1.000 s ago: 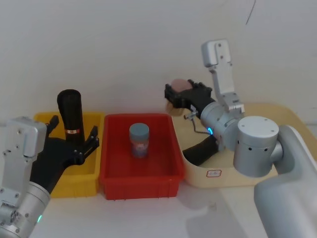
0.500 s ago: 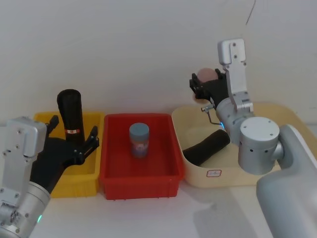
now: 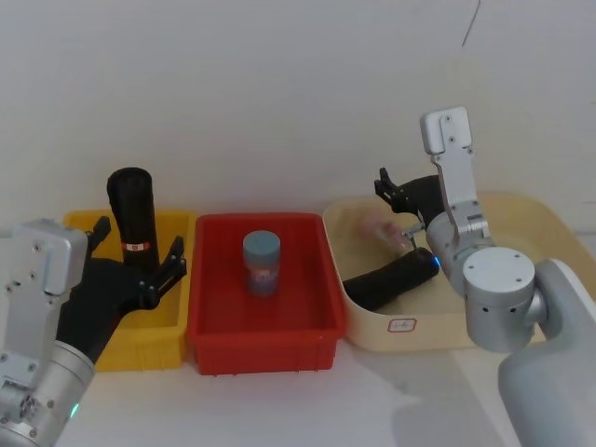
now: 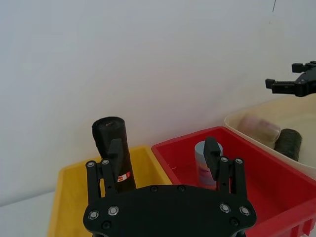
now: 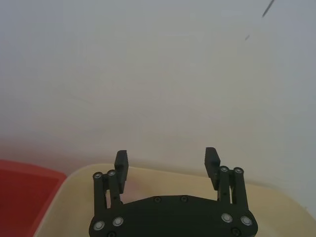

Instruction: Pick up the garbage bag with the one hand and transfer it to the other hand.

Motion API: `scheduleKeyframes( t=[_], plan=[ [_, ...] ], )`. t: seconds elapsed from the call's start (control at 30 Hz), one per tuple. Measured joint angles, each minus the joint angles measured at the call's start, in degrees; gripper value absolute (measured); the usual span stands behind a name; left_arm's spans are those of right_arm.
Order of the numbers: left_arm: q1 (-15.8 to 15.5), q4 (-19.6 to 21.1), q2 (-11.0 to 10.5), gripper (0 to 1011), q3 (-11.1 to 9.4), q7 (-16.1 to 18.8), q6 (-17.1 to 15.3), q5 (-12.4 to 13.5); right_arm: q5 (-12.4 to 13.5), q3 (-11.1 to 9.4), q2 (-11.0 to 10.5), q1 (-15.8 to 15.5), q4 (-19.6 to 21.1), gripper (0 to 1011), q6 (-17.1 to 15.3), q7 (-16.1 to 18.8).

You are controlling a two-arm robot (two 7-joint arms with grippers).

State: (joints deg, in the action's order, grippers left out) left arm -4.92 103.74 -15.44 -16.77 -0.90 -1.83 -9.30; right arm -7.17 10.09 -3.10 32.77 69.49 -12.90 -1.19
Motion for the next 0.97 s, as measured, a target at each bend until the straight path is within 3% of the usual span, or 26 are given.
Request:
scheduleKeyframes(
  t=[0.17,0.4,0.97],
  plan=[
    [0.0,0.0,0.0,1002,0.0,0.0,0.0,0.0,-0.1,-0.3,-0.3,-0.7,0.6,1001,-0.9,0.6],
    [0.0,0.0,0.0,1002,0.0,0.0,0.0,0.0,0.6,-1.2,0.0,-1.6,2.4,1000,-2.8,1.9],
    [0.0,0.0,0.0,1002,0.0,0.0,0.0,0.0,5.9,-2.3,2.4,-8.3,15.7,1000,-11.6,7.5]
  ],
)
